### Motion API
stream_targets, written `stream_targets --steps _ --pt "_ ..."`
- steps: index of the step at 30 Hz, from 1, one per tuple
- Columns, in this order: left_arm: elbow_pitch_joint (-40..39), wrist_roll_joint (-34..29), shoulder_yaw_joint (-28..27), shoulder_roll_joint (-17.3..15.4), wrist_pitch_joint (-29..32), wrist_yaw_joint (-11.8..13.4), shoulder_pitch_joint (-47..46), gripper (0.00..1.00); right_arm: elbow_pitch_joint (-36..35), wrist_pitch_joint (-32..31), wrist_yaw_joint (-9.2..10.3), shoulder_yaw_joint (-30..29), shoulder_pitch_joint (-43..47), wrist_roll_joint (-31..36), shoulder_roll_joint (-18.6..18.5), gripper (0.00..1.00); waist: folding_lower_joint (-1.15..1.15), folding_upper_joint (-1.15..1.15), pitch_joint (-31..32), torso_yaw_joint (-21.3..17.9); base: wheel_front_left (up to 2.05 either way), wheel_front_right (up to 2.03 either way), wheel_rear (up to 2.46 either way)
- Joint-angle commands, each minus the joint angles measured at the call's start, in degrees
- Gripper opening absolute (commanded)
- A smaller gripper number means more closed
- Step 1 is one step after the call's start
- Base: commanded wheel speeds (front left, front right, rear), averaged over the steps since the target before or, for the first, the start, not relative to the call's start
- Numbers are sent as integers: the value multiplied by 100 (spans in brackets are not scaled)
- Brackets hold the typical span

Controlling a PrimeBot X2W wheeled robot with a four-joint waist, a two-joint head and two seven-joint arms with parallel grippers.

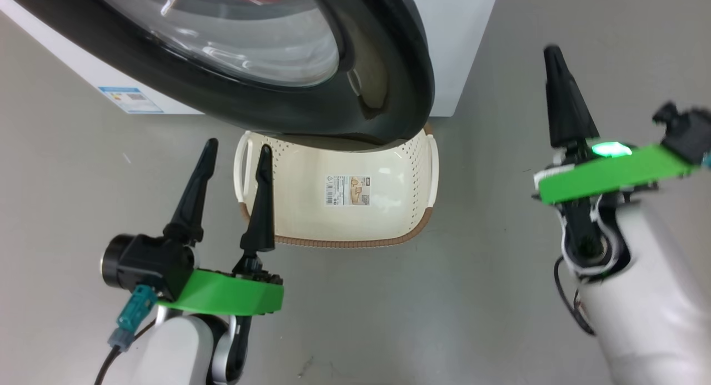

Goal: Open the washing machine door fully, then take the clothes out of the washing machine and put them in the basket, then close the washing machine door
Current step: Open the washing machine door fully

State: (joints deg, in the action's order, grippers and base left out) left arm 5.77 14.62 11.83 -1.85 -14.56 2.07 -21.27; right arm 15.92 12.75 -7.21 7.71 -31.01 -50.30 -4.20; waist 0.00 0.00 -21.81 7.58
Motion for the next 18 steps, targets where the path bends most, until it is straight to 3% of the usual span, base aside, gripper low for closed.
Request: stream_targets --steps 1,5,11,18 --pt "-138 -37 -155 -103 -44 19 32 100 -101 -121 -28 200 -178 -315 -40 0 0 0 -10 23 0 0 0" --pt "-125 -26 -123 -103 -44 21 22 100 -5 -714 -28 300 -587 -1719 -156 0 0 0 -33 74 0 0 0" --pt "-89 -44 -99 -103 -44 13 3 100 396 -2151 -28 160 -1168 -3589 -252 0 0 0 -62 137 0 0 0" --pt "-56 -28 -48 -103 -44 20 -9 100 1334 -3960 -28 149 -1901 -4828 -282 0 0 0 -90 197 0 0 0"
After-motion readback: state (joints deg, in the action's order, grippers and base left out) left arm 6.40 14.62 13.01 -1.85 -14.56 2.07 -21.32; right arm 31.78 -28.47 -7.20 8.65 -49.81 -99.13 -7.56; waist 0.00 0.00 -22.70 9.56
